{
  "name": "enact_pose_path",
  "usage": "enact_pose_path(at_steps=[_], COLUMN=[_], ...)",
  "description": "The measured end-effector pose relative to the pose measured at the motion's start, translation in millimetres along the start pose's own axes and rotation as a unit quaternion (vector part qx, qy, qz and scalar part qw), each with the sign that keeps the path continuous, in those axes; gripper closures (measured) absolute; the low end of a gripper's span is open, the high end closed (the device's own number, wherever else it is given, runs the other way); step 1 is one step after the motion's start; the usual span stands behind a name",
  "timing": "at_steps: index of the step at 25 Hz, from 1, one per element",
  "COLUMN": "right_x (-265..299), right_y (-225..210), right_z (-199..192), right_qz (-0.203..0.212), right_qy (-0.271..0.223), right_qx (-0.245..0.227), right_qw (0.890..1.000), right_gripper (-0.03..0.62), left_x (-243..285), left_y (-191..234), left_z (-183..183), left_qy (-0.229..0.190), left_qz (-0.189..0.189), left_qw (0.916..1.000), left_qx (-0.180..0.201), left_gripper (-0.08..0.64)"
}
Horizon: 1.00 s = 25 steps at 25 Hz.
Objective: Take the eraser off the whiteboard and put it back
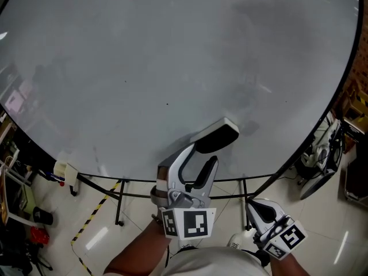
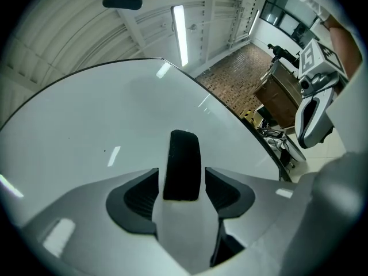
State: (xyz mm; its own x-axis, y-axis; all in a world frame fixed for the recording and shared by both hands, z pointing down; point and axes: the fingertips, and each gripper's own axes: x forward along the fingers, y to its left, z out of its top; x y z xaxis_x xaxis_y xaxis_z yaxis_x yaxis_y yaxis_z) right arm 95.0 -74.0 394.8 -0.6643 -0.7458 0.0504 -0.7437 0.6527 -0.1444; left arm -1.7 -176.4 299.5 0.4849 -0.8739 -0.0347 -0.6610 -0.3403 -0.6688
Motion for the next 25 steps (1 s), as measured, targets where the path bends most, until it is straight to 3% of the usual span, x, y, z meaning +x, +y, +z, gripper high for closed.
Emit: enact_pose_path(at_steps=[7,25], right_x=[-1.3,-5.4], right_y=[-1.2,-12.3], right_z=[0.9,0.5], right_qz=[-0.002,-0.017], right_qy=[-0.001,0.0], right_qx=[0.0,0.002], right_qw=[1.0,1.0], right_gripper=[0.591,0.591], left_x=[17.4,44.7], left_y=[-1.2,3.1], left_z=[0.9,7.8], left_qy=[0.004,0.015], left_qz=[0.011,0.043], left_qw=[0.9998,0.9982], left_qx=[0.013,0.04], left_gripper=[0.255,0.274])
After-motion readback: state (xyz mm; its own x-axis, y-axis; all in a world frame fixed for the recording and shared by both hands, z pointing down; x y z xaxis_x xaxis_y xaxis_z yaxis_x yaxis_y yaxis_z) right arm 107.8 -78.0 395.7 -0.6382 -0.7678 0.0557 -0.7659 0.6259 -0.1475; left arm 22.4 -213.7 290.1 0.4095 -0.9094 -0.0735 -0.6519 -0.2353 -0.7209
